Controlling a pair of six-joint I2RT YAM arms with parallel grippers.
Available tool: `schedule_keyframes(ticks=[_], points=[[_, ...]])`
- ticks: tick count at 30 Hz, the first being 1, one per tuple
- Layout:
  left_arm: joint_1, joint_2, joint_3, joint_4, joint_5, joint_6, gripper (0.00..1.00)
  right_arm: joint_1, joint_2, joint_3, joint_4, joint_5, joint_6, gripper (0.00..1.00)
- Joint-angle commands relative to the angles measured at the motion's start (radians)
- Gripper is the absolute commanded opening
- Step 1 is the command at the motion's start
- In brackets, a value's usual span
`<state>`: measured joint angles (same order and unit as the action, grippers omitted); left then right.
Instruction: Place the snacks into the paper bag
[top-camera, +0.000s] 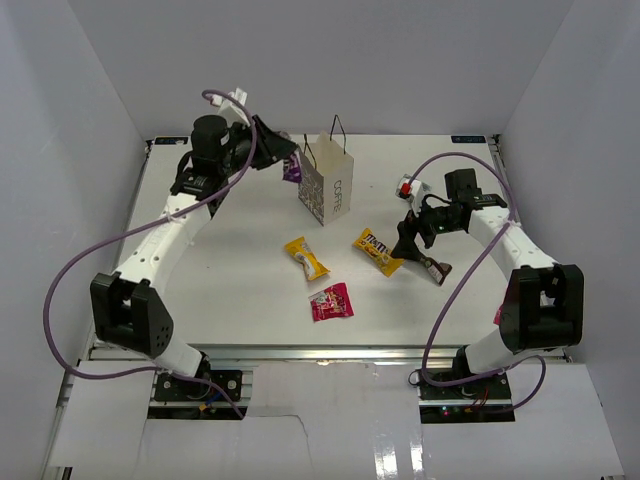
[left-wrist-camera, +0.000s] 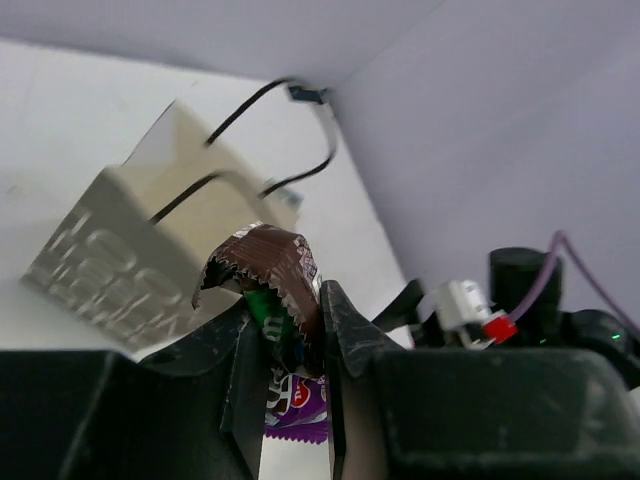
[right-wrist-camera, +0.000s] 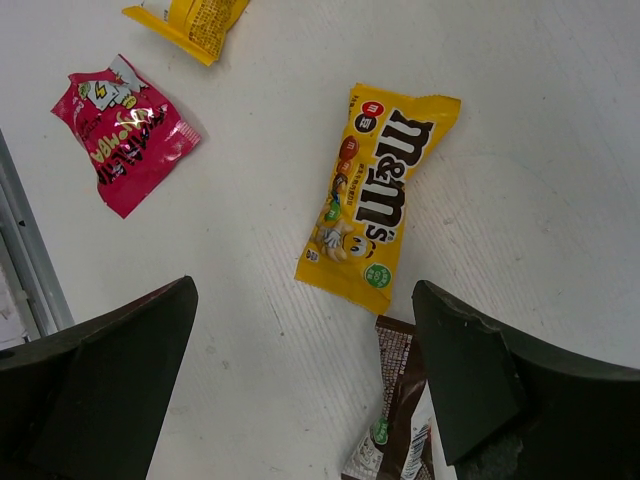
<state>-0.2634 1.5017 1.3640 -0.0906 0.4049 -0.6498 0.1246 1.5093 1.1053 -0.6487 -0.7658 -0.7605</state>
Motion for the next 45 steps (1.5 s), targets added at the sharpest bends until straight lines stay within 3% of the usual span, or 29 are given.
schedule_keyframes(ticks=[1,14,22,26,29,32,34,37,40,43,45], points=[[-0.074,0.096,0.170,0.083,0.005,-0.096,0.34,-0.006,-0.020,0.027,0.015,-0.024,0.010,0.94],[-0.149,0.420,0.590,0.075,-0.015,0.007,0.35,-0.033,-0.060,-0.015,0.020,-0.026,0.010,0.94],[-0.149,0.453,0.557,0.014,-0.083,0.116,0.38,-0.034,-0.051,-0.009,0.066,0.006,0.062,0.94],[-0.149,0.446,0.520,0.006,-0.101,0.131,0.44,-0.034,-0.026,-0.001,0.194,0.144,0.248,0.95],[-0.149,0.440,0.509,0.006,-0.101,0.131,0.54,-0.034,0.005,0.022,0.244,0.264,0.340,0.95],[-0.149,0.434,0.524,0.006,-0.098,0.131,0.64,-0.034,0.022,0.071,0.151,0.241,0.235,0.94],[-0.149,0.430,0.547,0.006,-0.087,0.128,0.75,-0.034,0.022,0.083,0.026,0.246,0.034,0.94],[-0.149,0.420,0.582,0.012,-0.063,0.122,0.77,-0.034,0.034,0.088,-0.110,0.315,-0.168,0.95],[-0.149,0.416,0.612,0.025,-0.029,0.102,0.78,-0.029,0.064,0.093,-0.189,0.350,-0.253,0.98],[-0.149,0.401,0.641,0.043,0.014,0.090,0.78,-0.002,0.112,0.079,-0.232,0.397,-0.260,1.00],[-0.149,0.370,0.646,0.046,0.029,0.095,0.79,0.024,0.135,0.053,-0.204,0.456,-0.232,0.94]])
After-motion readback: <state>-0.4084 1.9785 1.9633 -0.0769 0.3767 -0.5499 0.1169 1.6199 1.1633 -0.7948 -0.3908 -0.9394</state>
